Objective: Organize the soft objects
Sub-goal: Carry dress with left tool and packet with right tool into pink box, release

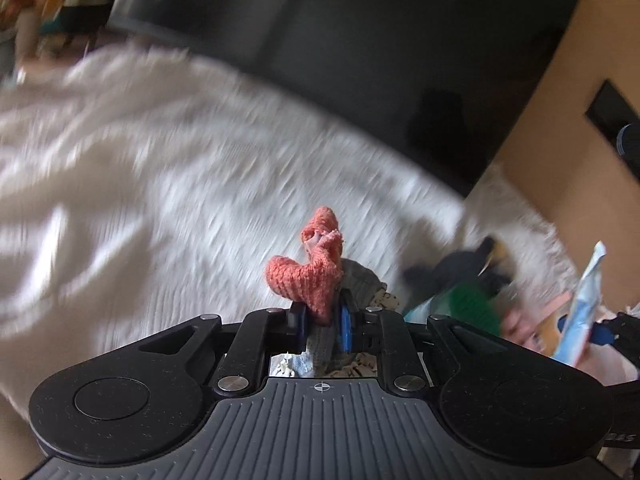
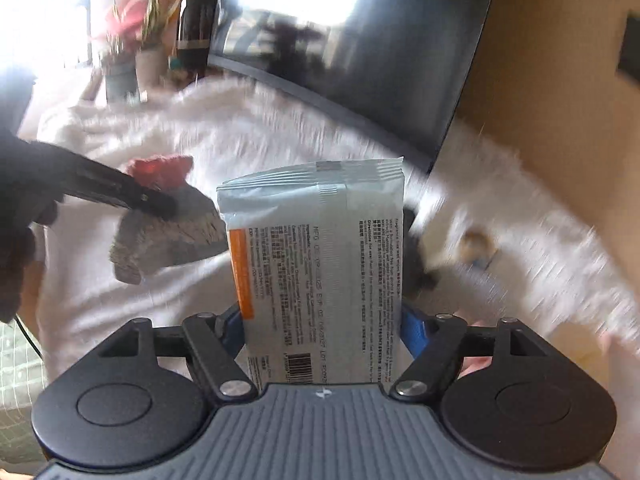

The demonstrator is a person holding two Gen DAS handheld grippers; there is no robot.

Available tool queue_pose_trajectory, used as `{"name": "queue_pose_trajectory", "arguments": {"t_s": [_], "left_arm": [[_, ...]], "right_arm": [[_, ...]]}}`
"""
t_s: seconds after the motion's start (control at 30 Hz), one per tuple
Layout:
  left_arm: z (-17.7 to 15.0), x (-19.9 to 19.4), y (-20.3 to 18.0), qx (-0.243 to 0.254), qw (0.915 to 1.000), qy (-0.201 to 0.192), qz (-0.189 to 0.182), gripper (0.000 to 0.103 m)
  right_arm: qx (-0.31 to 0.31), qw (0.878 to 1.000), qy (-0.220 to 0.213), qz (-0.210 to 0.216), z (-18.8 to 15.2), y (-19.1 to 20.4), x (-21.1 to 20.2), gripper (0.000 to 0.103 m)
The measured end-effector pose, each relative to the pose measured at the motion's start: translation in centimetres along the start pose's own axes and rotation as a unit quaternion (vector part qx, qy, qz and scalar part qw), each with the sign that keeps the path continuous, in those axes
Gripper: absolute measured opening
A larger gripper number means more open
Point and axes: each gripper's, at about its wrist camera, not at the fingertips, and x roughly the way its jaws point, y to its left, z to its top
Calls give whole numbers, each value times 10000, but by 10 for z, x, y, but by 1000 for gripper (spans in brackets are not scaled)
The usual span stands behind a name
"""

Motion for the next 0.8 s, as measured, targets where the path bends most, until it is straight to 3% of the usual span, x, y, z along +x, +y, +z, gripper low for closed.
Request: {"name": "queue_pose_trajectory", "arguments": {"t_s": [0.2, 0.37, 0.6, 0.8], "left_arm": [[38, -27, -66, 546, 9963, -532, -398, 18], [55, -26, -140, 872, 9890, -537, -1071, 18], [32, 21, -274, 1365, 9657, 262, -2193, 18], [-9, 82, -357, 1402, 9455, 1122, -2716, 18]], "right_arm": [[202, 9977, -588, -288, 23, -30, -59, 74], [397, 9900, -1005, -909, 19, -78, -107, 74], [1051, 9676, -1097, -2018, -19, -165, -170, 74], [1942, 9527, -845, -2179, -53, -232, -185, 74]]}}
